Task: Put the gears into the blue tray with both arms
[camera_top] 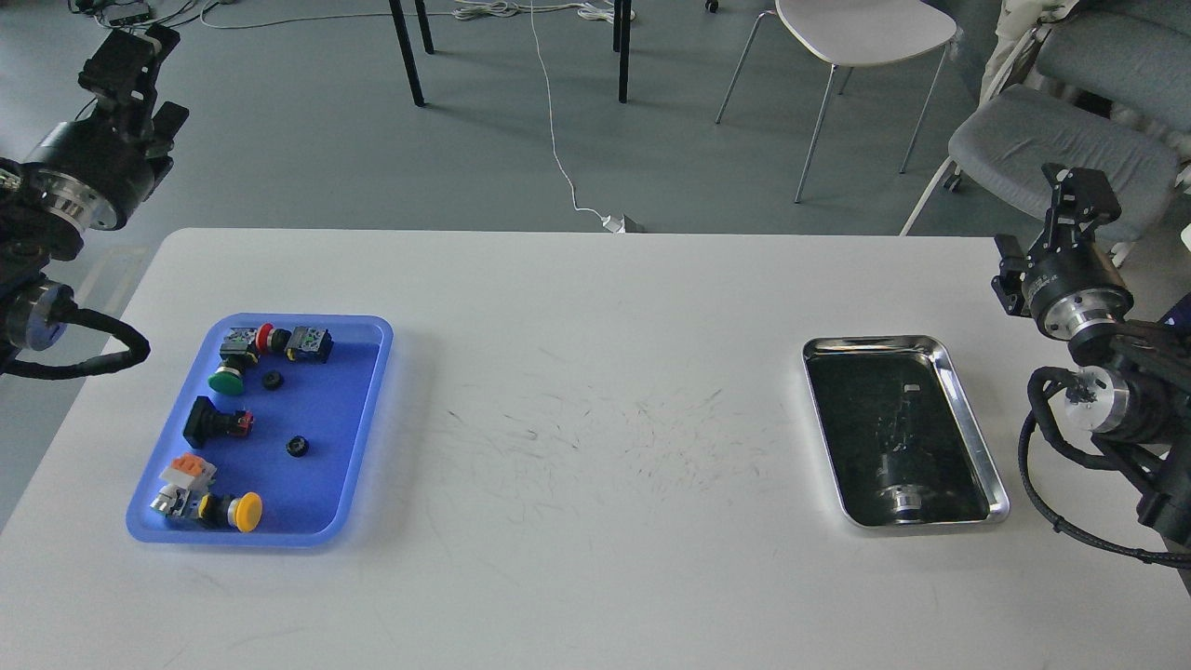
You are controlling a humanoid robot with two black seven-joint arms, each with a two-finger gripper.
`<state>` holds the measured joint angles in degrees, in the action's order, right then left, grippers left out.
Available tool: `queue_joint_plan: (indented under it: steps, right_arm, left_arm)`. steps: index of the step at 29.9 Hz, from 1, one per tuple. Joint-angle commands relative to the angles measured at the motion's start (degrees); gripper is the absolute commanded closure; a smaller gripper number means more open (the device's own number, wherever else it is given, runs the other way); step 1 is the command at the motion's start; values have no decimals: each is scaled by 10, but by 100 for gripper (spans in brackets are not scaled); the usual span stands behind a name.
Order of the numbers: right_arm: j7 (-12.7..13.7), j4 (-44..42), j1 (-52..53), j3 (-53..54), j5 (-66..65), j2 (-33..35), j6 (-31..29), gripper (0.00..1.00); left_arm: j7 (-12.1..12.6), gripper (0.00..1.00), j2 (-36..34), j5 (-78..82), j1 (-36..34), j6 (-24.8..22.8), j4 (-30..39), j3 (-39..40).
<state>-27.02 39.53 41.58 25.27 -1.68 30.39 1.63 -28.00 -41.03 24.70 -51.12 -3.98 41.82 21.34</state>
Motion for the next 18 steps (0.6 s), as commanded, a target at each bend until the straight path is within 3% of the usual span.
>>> queue_joint_plan:
  steps: [1,12,16,18]
  right_arm:
    - [-3,4,0,4,0,-1,-2,1]
    - [-2,27,0,19,1,0,-1,1]
    - [-1,41,-2,30,3,1,-2,1]
    - [-1,51,-3,36,4,7,-2,1]
  left_arm:
    - [2,1,6,-25,4,-43,1,6]
    - [0,1,10,-31,5,-33,-17,21]
    - [0,1,10,-61,3,-54,-24,26]
    - [18,1,11,-100,5,-76,-24,31]
